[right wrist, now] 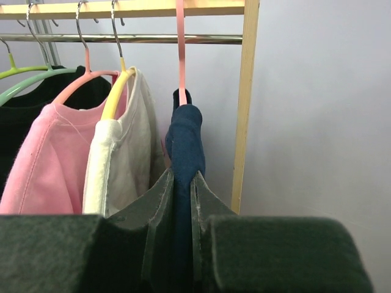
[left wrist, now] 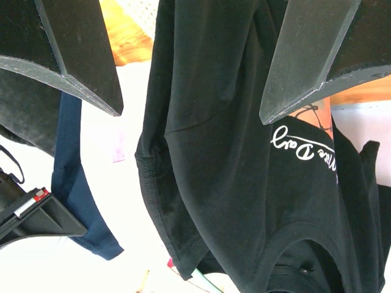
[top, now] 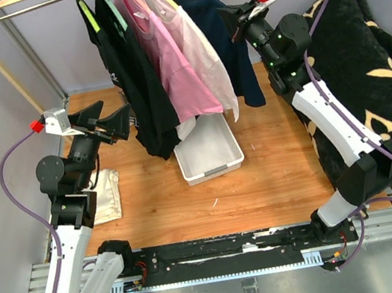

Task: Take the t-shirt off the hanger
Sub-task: Pick up the hanger from the clothesline.

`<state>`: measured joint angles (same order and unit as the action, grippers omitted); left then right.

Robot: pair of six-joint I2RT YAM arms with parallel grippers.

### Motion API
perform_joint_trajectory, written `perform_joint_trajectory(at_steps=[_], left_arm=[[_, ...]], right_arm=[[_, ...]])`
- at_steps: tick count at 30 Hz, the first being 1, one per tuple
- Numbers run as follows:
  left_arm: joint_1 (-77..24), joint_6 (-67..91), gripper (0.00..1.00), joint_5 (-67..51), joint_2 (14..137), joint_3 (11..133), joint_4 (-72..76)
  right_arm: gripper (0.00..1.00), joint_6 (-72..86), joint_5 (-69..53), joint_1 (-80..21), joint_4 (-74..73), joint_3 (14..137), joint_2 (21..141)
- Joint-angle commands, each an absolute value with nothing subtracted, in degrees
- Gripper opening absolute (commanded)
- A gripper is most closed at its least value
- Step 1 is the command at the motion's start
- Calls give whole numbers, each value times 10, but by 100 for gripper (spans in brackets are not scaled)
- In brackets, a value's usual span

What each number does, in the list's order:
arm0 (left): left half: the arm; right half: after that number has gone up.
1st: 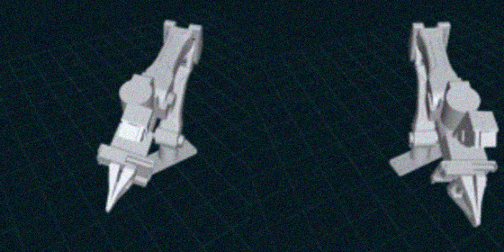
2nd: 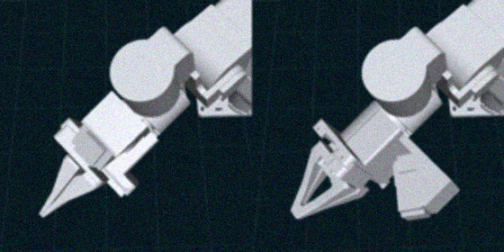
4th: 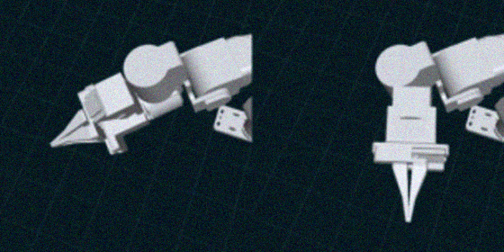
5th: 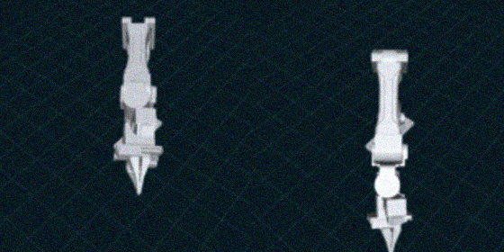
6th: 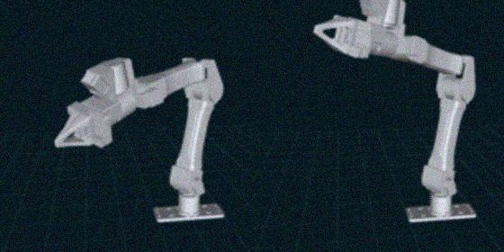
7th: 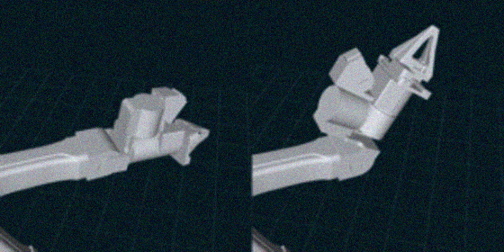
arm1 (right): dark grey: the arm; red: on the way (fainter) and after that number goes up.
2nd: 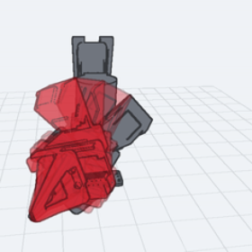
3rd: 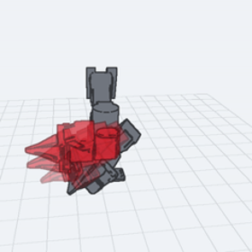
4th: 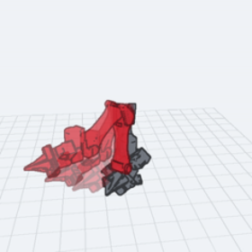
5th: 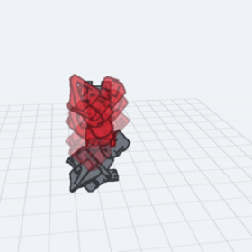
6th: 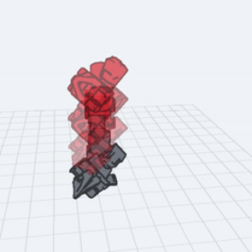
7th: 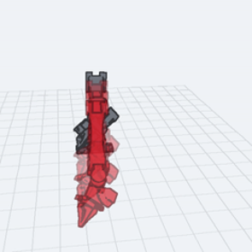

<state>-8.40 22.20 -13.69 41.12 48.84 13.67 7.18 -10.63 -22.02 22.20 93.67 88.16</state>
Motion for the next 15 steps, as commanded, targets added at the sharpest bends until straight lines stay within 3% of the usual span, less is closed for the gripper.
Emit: perform_joint_trajectory(at_steps=[1, 15], left_arm=[[-80, 223, 100, -143, 405, 495, 151], [-80, 224, 100, -144, 405, 493, 153]], right_arm=[[1, 65, -93, -238, 363, 929, 859], [1, 48, -74, -248, 450, 847, 816]])
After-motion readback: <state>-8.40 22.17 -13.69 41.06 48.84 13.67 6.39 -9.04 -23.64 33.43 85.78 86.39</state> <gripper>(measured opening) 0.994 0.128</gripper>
